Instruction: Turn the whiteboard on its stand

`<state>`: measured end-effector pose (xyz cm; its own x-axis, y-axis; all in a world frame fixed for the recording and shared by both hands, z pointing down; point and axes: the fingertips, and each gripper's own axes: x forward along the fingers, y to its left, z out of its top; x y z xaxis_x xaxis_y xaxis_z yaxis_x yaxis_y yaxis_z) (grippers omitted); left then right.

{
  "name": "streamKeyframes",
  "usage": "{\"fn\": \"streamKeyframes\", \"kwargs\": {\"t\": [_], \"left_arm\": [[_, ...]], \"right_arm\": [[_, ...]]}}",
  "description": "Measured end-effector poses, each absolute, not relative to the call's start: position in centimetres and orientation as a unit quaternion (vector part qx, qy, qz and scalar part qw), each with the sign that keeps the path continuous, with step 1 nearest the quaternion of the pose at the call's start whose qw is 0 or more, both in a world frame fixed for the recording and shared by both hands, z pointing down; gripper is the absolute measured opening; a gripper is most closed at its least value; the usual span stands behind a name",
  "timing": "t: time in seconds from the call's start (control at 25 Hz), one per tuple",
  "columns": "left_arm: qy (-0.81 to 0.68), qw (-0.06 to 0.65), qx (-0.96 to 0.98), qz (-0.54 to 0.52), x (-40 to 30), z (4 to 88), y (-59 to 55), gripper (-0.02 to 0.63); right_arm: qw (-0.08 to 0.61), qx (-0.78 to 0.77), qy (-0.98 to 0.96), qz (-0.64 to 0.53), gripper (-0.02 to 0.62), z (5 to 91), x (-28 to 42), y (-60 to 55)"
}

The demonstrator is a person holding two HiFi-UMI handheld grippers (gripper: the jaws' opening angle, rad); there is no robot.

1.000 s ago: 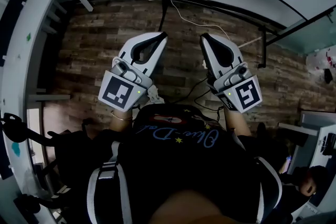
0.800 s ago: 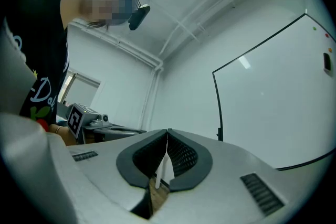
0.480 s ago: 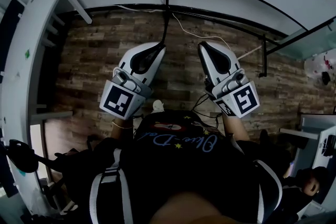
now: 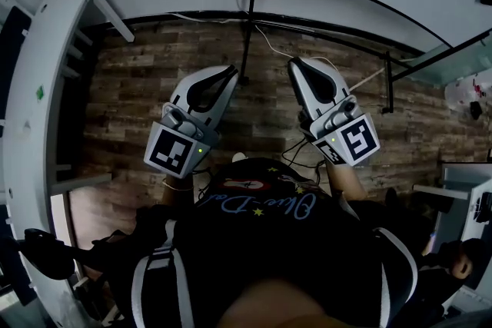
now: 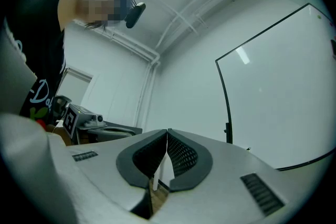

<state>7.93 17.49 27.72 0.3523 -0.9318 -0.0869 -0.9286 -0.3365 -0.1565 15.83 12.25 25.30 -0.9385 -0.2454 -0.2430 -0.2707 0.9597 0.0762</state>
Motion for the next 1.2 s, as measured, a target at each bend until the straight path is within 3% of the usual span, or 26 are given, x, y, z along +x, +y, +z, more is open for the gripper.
{"fn": "streamKeyframes", "kwargs": {"t": [1.2], "left_arm": [[0.601,0.104,-0.792,-0.011,-0.9,27.3,8.0,0.025]], "right_arm": [[0.136,-0.106,0.984,0.042,0.023,25.3,7.0,1.3]]}}
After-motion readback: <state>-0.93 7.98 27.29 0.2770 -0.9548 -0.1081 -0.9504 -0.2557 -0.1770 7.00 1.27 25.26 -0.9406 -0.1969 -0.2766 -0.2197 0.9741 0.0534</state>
